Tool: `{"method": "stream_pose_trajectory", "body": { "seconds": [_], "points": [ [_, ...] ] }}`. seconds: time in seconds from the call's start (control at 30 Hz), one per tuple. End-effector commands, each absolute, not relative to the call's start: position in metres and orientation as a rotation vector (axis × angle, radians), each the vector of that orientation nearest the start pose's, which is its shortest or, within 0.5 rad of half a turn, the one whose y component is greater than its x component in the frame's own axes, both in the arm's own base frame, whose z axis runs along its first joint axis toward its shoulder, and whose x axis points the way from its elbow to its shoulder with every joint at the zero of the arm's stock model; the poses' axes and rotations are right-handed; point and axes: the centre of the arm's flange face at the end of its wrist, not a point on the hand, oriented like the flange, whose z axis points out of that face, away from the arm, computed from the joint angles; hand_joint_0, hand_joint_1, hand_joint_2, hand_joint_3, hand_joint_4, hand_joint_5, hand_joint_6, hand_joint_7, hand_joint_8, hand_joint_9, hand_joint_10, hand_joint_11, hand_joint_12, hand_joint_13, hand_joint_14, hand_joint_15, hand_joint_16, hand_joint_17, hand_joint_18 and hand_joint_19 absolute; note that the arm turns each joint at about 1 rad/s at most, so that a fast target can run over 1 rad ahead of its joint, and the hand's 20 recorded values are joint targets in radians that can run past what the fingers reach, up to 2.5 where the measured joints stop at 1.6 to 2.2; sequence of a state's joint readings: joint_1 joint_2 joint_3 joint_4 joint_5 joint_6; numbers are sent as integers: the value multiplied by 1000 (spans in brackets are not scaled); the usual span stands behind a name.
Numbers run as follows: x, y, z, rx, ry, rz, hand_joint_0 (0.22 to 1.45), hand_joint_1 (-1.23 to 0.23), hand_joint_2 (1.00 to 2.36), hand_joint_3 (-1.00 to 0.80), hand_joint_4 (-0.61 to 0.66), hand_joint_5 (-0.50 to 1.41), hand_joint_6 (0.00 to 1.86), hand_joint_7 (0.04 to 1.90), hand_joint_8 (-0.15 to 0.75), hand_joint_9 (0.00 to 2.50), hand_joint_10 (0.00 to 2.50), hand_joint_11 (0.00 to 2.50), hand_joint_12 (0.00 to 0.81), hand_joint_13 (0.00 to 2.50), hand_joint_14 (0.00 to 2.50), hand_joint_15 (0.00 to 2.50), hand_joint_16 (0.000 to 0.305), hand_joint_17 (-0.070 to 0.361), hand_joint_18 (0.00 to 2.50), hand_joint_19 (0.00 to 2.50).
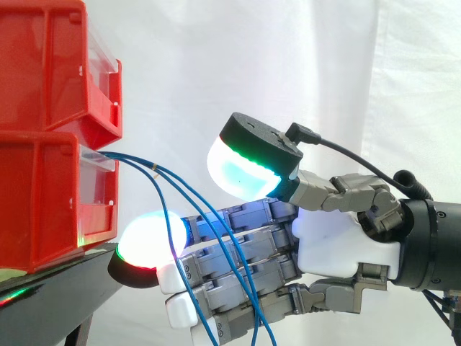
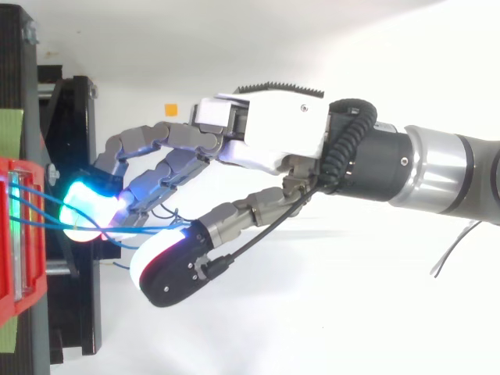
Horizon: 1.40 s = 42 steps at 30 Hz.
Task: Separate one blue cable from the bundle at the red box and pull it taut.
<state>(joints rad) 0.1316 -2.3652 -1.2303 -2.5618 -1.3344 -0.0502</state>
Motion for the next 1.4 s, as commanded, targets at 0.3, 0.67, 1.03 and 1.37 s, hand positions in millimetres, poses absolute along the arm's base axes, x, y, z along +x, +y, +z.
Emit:
{"method": "stream_pose_trajectory", "body": {
  "seconds": [0.3, 0.67, 1.03, 1.37],
  "points": [
    [779, -59, 205, 1140, 1046, 1215, 647, -760, 1006, -415, 379, -149, 503, 990, 385, 761, 11, 453, 399, 863, 16, 383, 42, 94, 682, 379],
    [782, -57, 208, 1118, 1037, 1284, 658, -717, 1008, -390, 375, -140, 503, 1041, 393, 787, 12, 469, 398, 878, 15, 392, 42, 94, 687, 386],
    [782, -63, 208, 1110, 1040, 1310, 679, -678, 1012, -335, 341, -127, 503, 1134, 395, 821, 12, 512, 404, 902, 17, 413, 42, 95, 695, 396],
    [783, -65, 210, 1099, 1030, 1317, 652, -688, 1008, -395, 323, -120, 502, 1190, 398, 828, 13, 540, 412, 914, 15, 424, 42, 95, 696, 397]
  ]
}}
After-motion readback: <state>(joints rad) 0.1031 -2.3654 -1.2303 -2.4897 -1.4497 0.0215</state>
